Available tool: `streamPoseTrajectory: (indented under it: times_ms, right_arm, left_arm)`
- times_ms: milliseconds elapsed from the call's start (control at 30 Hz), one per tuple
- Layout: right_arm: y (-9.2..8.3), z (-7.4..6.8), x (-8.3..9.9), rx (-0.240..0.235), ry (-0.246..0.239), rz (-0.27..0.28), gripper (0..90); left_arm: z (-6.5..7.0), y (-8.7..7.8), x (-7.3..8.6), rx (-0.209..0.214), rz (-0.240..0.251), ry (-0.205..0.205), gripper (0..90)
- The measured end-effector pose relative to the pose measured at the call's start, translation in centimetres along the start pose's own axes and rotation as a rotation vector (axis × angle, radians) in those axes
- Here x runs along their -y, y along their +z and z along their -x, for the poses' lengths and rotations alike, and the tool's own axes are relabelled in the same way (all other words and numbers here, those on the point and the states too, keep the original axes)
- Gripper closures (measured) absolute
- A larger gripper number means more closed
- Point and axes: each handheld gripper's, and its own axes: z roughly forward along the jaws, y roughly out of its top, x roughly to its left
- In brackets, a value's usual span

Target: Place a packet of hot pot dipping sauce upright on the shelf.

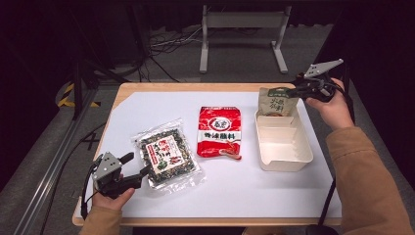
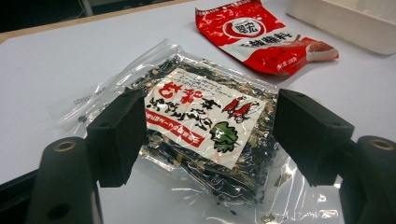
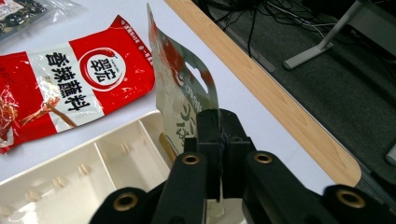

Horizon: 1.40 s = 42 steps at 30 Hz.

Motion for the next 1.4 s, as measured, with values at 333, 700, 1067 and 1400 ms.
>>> streamPoseTrajectory:
  times_ms: [333,700,1067,1400]
  right_arm:
    - [-1.5,-1.4,-1.0,0.016,0.019,0.095,56.3]
    - [-4.9,-5.8,-2.8,0.04,-0.006,0.22,47.0]
    - [-5.7,-9.5,-2.4,-0.059,0.22,0.273,43.4]
    - [-3.8,-12.2,-2.4,-0.105,0.277,0.27,40.0]
  left_arm:
    - [0.0,0.5,-0.3,0.015,-0.002,0.009,27.0]
    - [0.2,1.4,-0.9,0.047,0.011,0.023,26.9]
    - [0.5,1.7,-1.3,0.06,0.009,0.043,26.8]
    - [0.8,1.6,-1.4,0.06,0.012,0.046,26.4]
